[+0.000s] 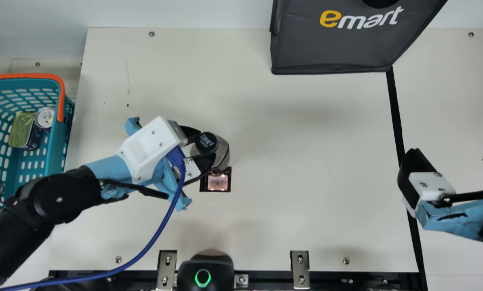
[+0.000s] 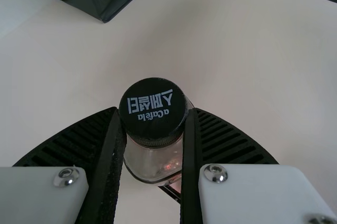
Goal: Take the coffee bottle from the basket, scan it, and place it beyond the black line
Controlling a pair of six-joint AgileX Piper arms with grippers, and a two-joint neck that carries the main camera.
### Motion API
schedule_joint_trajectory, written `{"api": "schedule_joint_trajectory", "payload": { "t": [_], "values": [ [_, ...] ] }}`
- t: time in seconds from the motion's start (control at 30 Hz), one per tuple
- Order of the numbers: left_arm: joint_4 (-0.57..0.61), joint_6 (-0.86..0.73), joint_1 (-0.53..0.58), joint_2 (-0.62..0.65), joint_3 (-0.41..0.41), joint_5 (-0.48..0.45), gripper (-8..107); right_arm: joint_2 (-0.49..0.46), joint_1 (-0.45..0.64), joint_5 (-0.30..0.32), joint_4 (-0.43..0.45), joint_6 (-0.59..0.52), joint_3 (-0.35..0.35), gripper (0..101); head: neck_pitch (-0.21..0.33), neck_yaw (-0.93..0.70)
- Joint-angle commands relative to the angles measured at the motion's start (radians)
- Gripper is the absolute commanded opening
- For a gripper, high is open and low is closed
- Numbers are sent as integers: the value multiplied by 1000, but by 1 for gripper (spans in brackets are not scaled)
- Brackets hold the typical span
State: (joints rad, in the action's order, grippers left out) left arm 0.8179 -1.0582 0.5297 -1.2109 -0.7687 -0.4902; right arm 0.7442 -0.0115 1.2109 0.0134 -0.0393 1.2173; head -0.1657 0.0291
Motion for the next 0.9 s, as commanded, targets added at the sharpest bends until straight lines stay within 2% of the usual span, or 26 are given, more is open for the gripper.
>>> {"api": "schedule_joint_trajectory", "payload": {
  "t": [0.0,0.57,0.87],
  "values": [
    [-3,5,3,1,0,2,31,0,0,0,0,0,0,91,27,-2],
    [-46,64,21,9,-3,12,88,0,0,0,0,0,0,91,27,-2],
    [-140,179,16,19,-14,28,90,0,0,0,0,0,0,91,27,-2]
  ]
}}
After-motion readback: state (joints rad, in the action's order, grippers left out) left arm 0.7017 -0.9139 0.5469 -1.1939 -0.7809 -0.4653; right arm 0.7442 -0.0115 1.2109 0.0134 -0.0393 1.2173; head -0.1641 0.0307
